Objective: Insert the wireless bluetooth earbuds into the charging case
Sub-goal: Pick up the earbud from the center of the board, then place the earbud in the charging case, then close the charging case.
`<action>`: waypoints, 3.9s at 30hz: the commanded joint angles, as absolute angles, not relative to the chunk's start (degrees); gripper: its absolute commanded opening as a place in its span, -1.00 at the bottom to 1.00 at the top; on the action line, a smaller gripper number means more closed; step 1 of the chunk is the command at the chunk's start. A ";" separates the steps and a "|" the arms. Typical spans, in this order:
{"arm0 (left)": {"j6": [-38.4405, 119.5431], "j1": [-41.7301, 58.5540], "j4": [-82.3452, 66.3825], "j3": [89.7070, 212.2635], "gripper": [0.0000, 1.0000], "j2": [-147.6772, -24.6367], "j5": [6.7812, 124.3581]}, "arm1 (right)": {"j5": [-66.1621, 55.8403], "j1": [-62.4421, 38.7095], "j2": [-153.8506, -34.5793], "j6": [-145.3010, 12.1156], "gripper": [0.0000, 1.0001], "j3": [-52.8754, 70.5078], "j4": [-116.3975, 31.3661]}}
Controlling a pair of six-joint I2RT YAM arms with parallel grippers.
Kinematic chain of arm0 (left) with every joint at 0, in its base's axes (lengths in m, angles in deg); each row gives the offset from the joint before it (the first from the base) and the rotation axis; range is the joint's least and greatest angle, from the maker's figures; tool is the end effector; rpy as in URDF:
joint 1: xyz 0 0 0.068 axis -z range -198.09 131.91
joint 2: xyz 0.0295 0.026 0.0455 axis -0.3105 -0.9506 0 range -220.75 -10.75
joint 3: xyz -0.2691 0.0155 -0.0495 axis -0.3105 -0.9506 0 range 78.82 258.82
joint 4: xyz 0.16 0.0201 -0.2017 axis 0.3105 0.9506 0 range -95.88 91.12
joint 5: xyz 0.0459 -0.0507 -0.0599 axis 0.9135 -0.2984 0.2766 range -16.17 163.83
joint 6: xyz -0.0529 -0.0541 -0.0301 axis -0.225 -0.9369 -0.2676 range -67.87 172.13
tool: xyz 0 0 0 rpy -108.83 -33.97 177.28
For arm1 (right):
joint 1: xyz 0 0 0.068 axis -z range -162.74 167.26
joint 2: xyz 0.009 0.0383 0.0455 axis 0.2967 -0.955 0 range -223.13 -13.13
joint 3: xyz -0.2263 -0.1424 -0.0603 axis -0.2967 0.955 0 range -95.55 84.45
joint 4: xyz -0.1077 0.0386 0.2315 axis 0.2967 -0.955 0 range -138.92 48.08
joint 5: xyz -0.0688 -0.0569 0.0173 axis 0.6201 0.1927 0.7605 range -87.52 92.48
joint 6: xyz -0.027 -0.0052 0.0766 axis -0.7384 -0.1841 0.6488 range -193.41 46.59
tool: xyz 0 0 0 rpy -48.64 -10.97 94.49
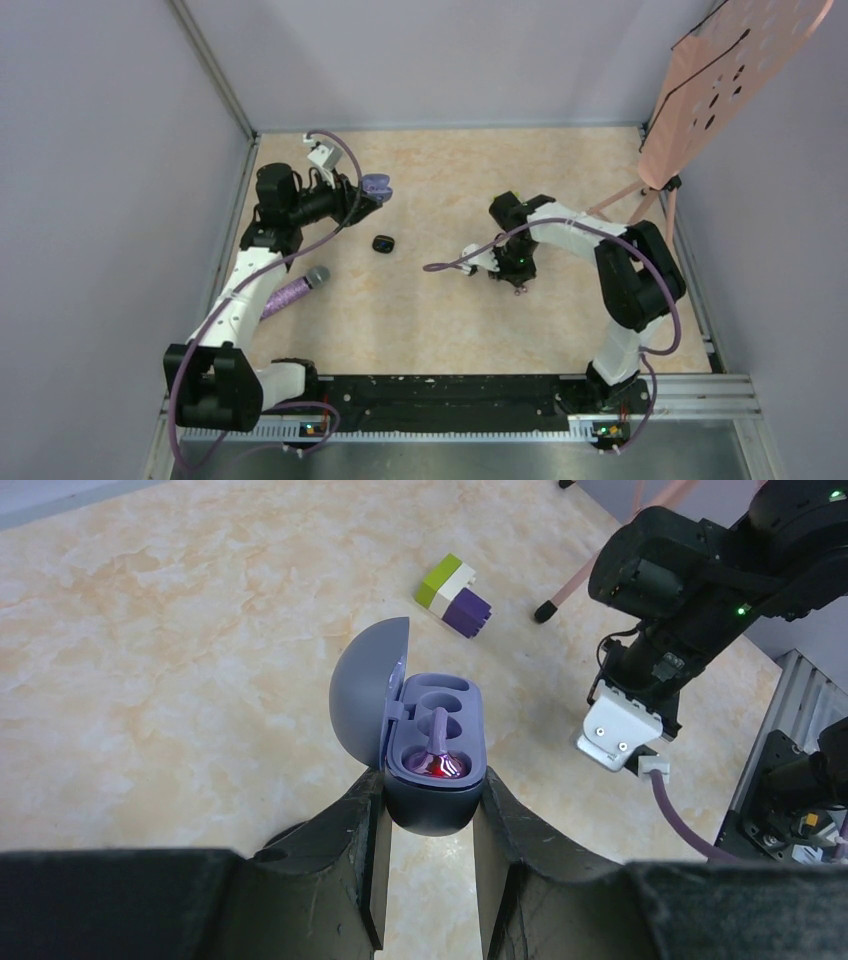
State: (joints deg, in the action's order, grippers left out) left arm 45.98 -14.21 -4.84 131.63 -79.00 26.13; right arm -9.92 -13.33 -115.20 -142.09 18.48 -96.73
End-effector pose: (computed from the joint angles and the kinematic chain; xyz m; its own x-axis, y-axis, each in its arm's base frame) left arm 0.2828 -0.0717 0.3189 -0.3619 -0.0477 -0.9310 0.7185 0.6220 -0.3112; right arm 0.2537 0.1675 0.1362 0.1474 -0.9698 -0.1943 -0.9814 -0.1678 0.0928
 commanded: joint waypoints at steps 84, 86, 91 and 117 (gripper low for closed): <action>24.36 -7.99 -31.49 132.78 -1.00 -80.79 9.63 | -5.71 -34.62 -91.24 -114.64 -1.00 11.84 -41.72; 24.36 -7.98 -31.51 132.78 -1.00 -80.79 9.59 | -5.95 -34.62 -91.37 -114.82 -1.00 11.92 -41.74; 24.44 -8.07 -31.39 132.65 -1.00 -80.87 9.58 | -7.47 -34.65 -91.58 -115.76 -1.00 11.87 -43.37; 43.32 -7.27 -17.84 135.05 -1.00 -81.87 3.76 | -31.54 -24.76 -96.71 -106.07 0.70 -6.63 -73.38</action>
State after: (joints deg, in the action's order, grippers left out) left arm 35.16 -7.83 -22.26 132.03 -82.74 7.07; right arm -24.83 -25.94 -92.44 -107.58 -0.89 -64.55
